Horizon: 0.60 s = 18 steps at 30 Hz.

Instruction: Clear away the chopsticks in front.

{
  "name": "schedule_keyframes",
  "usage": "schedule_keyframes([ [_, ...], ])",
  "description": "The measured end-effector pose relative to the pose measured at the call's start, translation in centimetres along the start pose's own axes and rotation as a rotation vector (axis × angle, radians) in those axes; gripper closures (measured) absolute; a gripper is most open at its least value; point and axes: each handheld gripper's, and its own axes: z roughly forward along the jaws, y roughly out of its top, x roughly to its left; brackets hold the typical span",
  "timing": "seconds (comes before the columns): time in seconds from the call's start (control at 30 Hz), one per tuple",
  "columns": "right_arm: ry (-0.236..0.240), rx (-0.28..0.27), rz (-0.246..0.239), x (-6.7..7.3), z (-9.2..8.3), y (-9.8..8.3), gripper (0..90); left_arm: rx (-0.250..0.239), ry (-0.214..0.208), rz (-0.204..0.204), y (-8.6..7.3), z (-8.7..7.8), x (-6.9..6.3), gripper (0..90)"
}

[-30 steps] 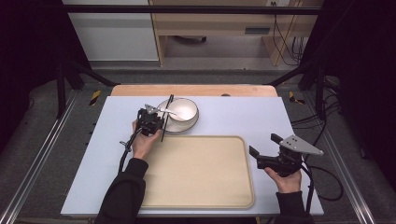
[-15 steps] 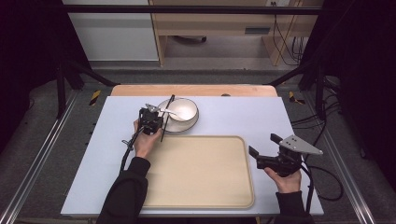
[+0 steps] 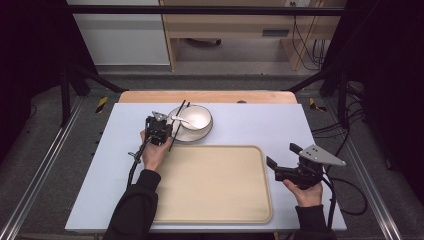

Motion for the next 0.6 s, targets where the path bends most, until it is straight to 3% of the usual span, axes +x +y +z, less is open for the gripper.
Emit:
schedule_keyframes([
  [0.27,-0.002,-0.004,0.004,0.0,-0.1,0.0,6.2,-0.029,0.036,-0.033,-0.3,-2.0,0.5,85.0],
  [0.6,-0.015,-0.012,0.007,-0.1,-0.3,0.0,5.5,-0.053,0.049,-0.082,-2.4,-5.4,1.1,85.0],
])
